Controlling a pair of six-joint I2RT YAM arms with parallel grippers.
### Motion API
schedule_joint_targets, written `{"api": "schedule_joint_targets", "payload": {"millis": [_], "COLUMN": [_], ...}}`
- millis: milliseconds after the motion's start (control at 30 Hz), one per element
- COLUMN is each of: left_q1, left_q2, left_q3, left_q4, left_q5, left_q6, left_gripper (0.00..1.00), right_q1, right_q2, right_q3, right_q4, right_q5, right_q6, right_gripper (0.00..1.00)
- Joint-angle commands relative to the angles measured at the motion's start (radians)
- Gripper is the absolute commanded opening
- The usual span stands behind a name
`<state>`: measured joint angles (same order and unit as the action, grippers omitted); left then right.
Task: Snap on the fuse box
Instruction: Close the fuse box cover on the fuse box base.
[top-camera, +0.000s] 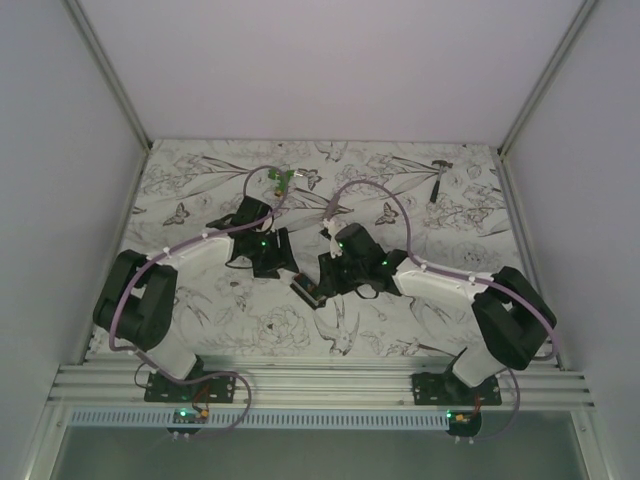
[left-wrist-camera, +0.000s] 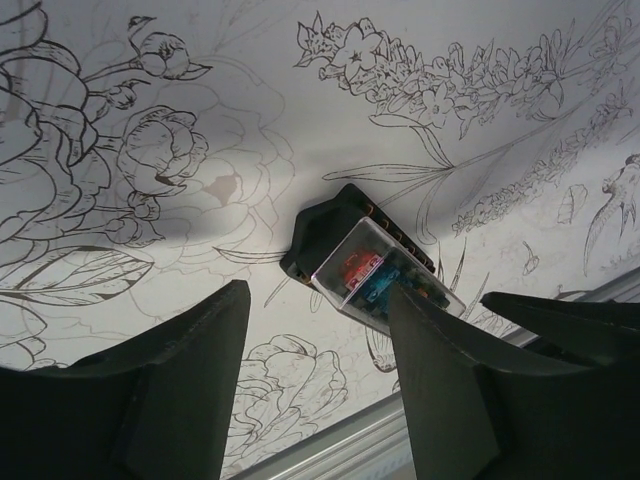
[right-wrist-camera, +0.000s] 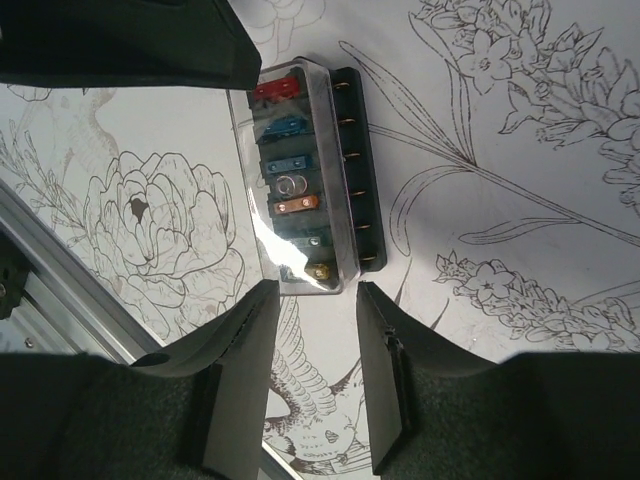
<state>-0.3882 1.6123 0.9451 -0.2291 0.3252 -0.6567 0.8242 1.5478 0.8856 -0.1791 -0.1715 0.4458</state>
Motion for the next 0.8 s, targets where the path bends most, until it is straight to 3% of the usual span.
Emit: {"api": "schedule_joint_targets", "payload": {"millis": [0, 767], "left_q1": [-0.016, -0.039], "left_q2": [0.018, 0.081], "left_q3": [0.016, -0.125], "left_q4": [-0.016, 0.028], "left_q5": [0.033, 0.054], "left_q6": [0.024, -0.029], "left_gripper": [0.6, 0.29], "right_q1": [-0.007, -0.006], "right_q2": [0.012, 0.074], "right_q3": [-0.007, -0.037], "right_q4": [0.064, 0.036], "right_q5": [-0.032, 0.007], "right_q6": [0.03, 0.002], "right_gripper": [0.43, 0.38]}}
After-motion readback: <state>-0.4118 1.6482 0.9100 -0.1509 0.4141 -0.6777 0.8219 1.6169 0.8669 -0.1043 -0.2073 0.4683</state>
